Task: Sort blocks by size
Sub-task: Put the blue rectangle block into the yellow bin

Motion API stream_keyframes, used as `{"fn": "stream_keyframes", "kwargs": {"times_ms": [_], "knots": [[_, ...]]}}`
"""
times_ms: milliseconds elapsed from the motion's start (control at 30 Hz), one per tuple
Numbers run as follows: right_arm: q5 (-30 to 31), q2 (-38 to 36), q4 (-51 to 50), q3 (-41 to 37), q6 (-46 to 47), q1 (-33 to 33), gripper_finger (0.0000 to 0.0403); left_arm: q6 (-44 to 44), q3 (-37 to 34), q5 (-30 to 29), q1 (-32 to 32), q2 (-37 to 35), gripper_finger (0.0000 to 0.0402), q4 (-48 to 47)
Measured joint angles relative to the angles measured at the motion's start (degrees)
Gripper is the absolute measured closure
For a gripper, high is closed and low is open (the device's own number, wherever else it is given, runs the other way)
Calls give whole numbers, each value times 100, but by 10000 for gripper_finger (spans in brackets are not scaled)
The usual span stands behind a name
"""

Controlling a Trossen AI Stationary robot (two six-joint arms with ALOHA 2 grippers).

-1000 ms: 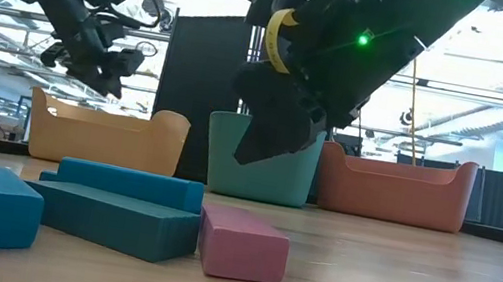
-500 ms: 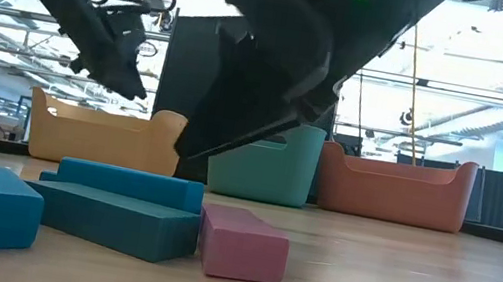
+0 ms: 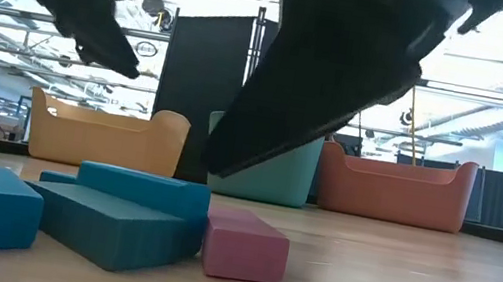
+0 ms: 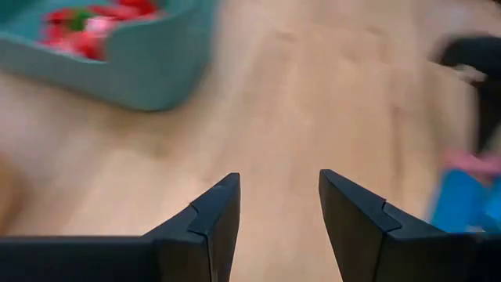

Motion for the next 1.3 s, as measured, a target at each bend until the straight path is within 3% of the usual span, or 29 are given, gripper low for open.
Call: {"fn": "stream_keyframes", "kwargs": {"times_ms": [233, 467, 733, 967, 1233, 1300], "knots": [[20, 50, -132, 0, 59, 21, 218, -190, 0, -645, -1358, 512, 238, 385], [68, 83, 256, 0, 30, -121, 218, -184, 0, -984, -2076, 1467, 238, 1268], [84, 480, 473, 7, 74, -222, 218, -184, -4, -996, -2474, 2322, 238, 1860], [680, 487, 434, -2, -39, -271, 221, -185, -4, -996, -2547, 2675, 238, 2053], [663, 485, 446, -2, -245, -446, 301, -137, -4, -1053, -2551, 2700, 238, 2187], [680, 485, 452, -2, -260, -472, 301, -142, -4, -1055, -2551, 2700, 238, 2214]]}}
